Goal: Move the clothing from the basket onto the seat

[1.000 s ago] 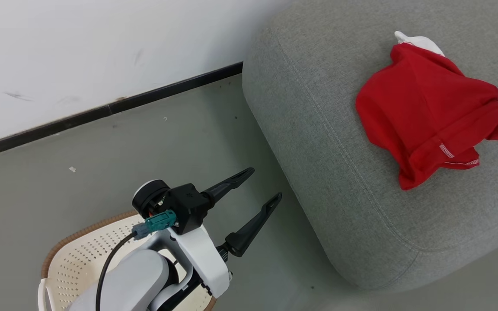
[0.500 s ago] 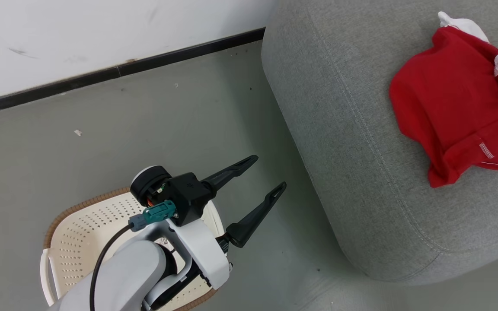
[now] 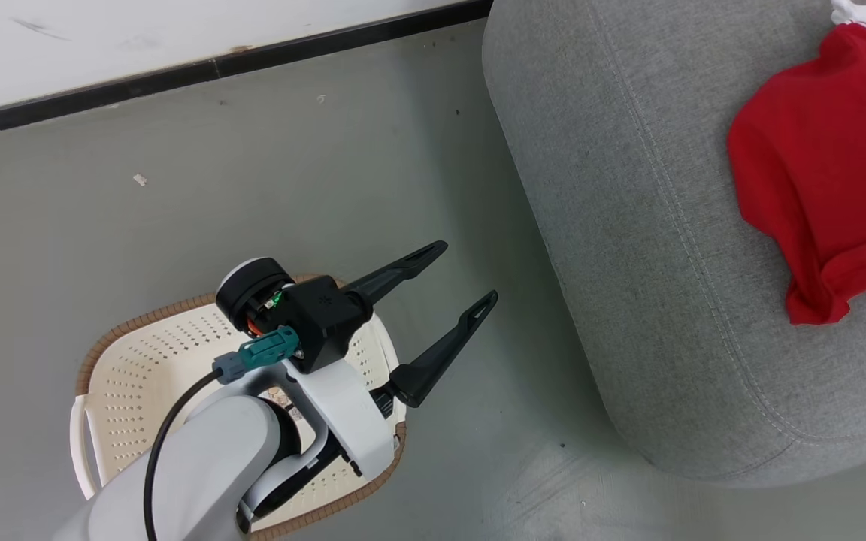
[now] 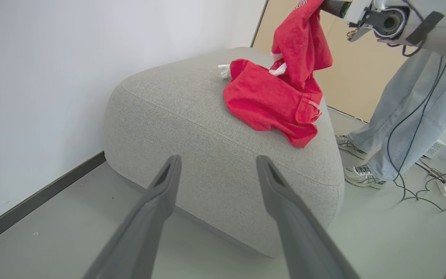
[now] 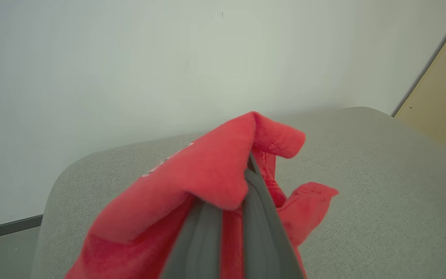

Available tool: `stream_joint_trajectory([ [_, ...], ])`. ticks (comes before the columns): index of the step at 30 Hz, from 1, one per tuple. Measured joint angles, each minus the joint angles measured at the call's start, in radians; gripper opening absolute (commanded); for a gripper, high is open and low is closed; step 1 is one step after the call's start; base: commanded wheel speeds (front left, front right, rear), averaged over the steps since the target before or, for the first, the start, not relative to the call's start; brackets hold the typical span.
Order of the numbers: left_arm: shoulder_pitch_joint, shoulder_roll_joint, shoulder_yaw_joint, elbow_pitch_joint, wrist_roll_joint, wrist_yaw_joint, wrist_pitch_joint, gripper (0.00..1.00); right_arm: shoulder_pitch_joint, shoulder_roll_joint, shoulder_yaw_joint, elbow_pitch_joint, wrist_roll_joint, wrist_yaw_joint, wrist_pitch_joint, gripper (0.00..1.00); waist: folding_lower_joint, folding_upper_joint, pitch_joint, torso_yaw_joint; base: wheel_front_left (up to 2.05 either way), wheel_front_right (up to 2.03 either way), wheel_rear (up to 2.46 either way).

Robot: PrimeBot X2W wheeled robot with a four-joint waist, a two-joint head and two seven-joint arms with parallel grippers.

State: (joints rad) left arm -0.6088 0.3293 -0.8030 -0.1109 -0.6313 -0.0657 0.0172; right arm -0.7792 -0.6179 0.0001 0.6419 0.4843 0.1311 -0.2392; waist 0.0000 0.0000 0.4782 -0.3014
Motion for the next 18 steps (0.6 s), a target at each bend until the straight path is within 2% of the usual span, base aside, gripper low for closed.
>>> stream_joint_trajectory([
  [8,-0.016,0.016,0.005,-0.002,0.002,-0.008,0.001,1.0,0.003,0.019,0.072,0.043,-0.011,0.0,-0.003,0.0,0.0,0.0,0.025,0.002,0.0,0.0,0.0],
  [18,-0.018,0.019,0.008,0.002,0.001,-0.012,-0.001,1.0,0.014,0.023,0.11,0.09,-0.011,0.0,-0.007,0.0,0.0,0.0,0.023,-0.008,0.0,0.0,0.0],
])
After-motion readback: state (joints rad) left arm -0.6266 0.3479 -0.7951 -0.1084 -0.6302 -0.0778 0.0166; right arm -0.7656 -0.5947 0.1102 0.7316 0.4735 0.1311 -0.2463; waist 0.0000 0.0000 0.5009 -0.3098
